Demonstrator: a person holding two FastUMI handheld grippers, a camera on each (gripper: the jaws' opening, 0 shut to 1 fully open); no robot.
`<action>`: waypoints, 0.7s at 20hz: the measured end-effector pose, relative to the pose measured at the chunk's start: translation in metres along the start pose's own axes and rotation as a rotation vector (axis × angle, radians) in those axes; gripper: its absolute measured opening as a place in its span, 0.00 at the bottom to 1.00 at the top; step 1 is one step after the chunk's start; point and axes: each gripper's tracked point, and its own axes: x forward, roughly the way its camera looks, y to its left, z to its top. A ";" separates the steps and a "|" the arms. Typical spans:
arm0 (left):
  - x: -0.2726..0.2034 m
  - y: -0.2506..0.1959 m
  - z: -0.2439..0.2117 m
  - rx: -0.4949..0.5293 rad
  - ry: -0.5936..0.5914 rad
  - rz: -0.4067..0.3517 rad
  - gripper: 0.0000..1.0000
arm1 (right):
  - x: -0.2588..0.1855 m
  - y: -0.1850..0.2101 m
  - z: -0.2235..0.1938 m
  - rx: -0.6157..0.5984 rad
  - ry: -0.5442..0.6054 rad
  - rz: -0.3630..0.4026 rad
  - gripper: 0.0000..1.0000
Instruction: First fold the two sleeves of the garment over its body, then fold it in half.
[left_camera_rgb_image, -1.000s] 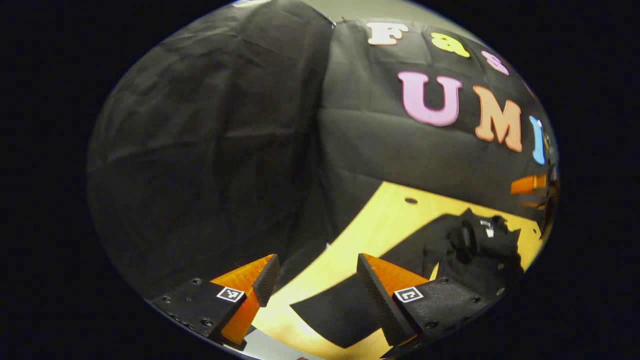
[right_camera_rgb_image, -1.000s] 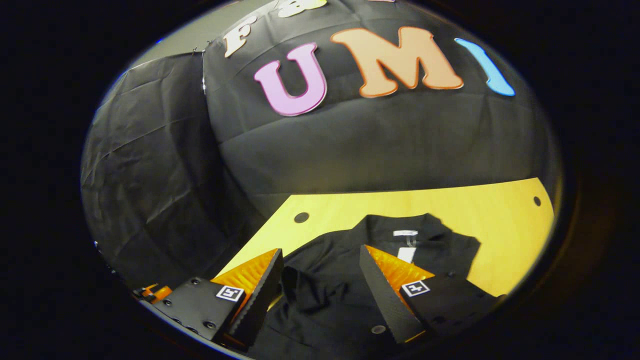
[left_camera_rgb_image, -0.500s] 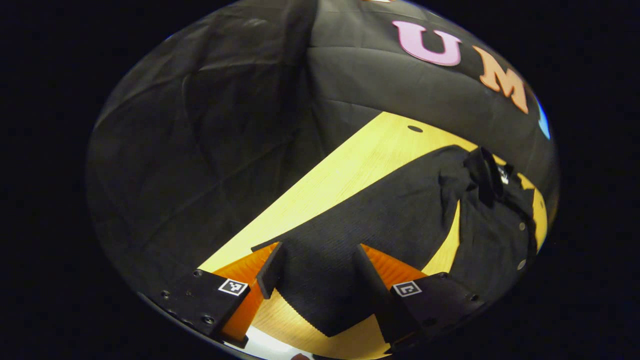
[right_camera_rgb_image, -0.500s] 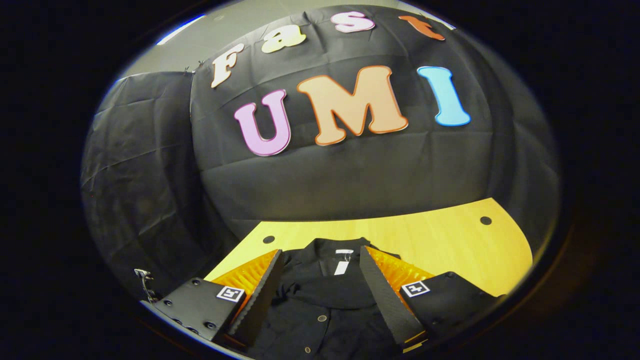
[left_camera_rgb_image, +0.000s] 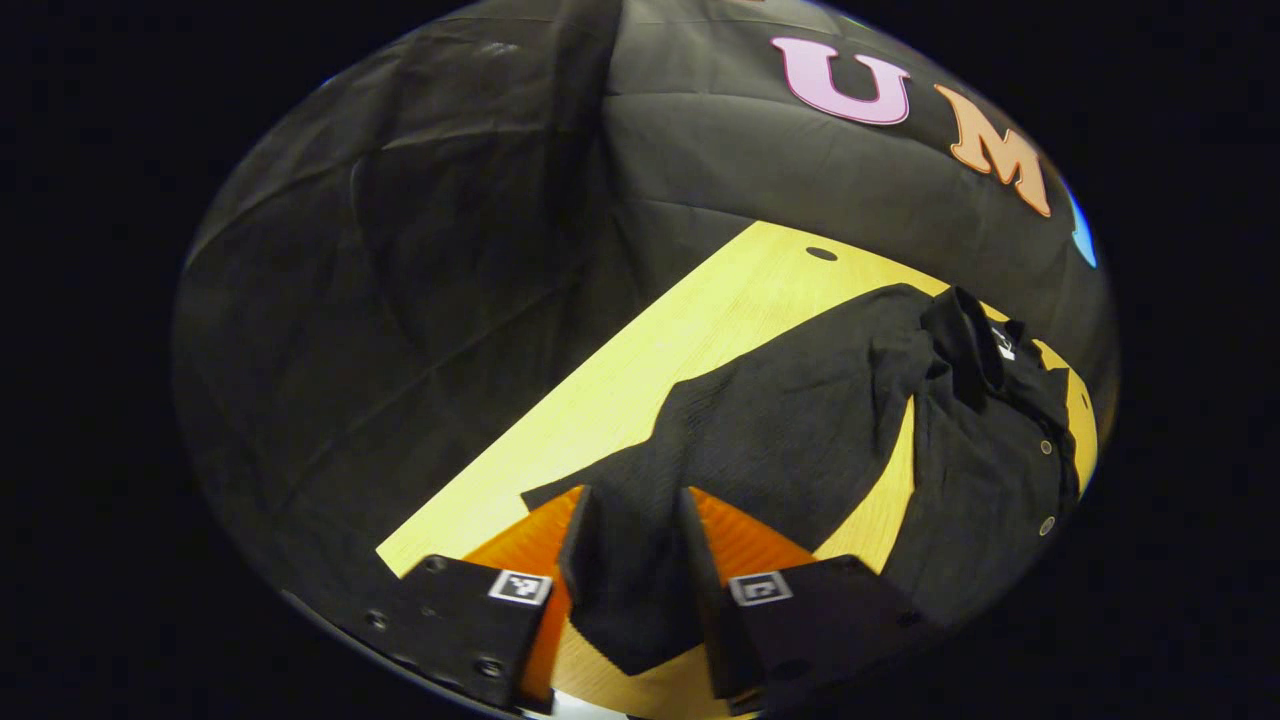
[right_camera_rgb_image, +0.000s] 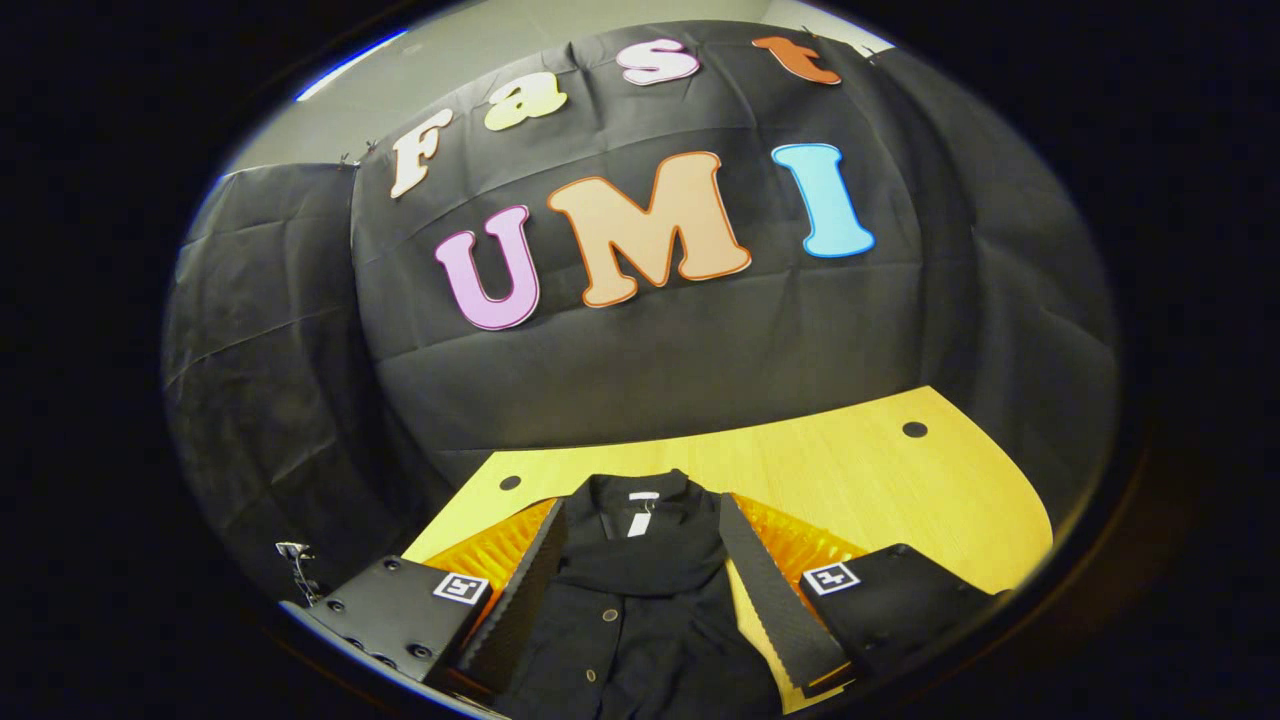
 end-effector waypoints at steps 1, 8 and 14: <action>0.000 -0.001 0.002 -0.006 -0.001 -0.003 0.35 | -0.005 -0.008 0.000 0.004 -0.003 -0.015 0.98; 0.008 -0.003 0.039 -0.182 0.096 -0.033 0.00 | -0.053 -0.076 0.001 0.069 -0.049 -0.149 0.98; -0.009 -0.083 0.209 -0.100 -0.212 -0.202 0.00 | -0.087 -0.126 -0.023 0.169 -0.044 -0.249 0.98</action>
